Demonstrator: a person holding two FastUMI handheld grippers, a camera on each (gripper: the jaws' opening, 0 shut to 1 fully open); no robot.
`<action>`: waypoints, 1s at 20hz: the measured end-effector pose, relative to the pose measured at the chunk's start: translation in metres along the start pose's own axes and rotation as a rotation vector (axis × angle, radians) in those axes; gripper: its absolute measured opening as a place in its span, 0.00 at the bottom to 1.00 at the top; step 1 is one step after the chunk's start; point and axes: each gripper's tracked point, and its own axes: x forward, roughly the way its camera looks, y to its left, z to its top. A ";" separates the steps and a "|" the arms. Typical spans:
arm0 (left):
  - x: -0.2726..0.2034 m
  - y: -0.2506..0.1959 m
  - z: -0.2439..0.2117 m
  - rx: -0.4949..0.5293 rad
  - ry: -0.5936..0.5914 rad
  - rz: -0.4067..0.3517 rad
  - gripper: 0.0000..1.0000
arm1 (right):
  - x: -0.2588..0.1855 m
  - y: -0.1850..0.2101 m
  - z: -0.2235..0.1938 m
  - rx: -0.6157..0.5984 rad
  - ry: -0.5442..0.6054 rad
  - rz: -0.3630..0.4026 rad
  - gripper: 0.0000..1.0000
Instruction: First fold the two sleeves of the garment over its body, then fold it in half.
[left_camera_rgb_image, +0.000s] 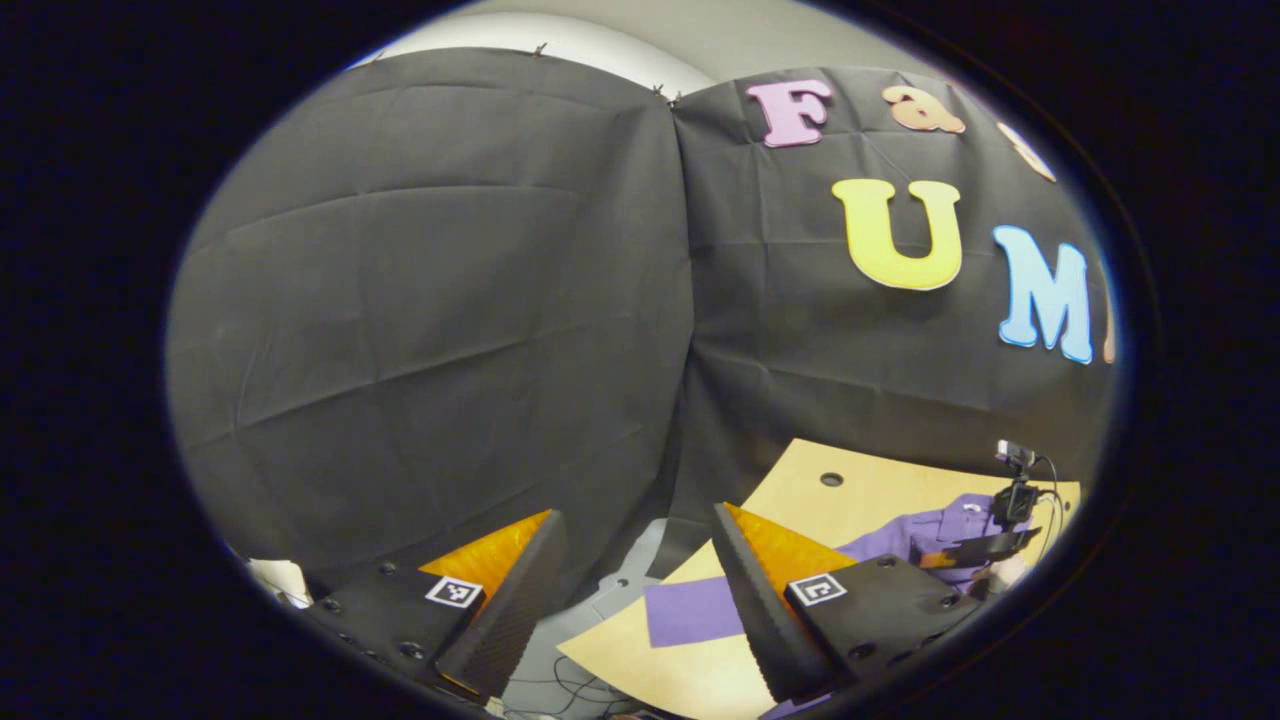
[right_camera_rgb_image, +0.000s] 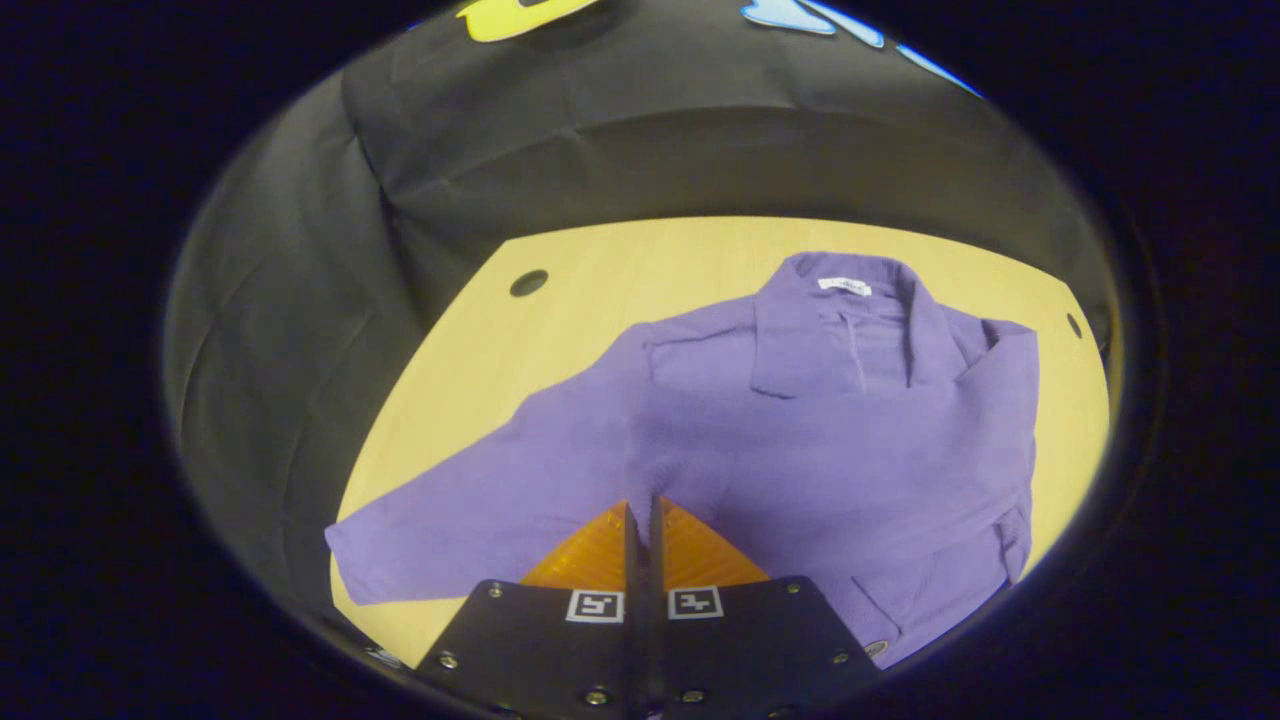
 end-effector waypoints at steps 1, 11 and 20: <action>0.001 0.003 -0.004 -0.001 0.006 0.002 0.92 | 0.002 0.000 -0.003 -0.004 0.005 -0.002 0.02; 0.032 0.001 -0.041 0.013 0.065 -0.033 0.92 | -0.005 0.003 0.005 0.023 -0.013 0.049 0.60; 0.094 -0.032 -0.094 0.097 0.148 -0.119 0.92 | -0.069 -0.046 0.011 0.055 -0.122 0.011 0.60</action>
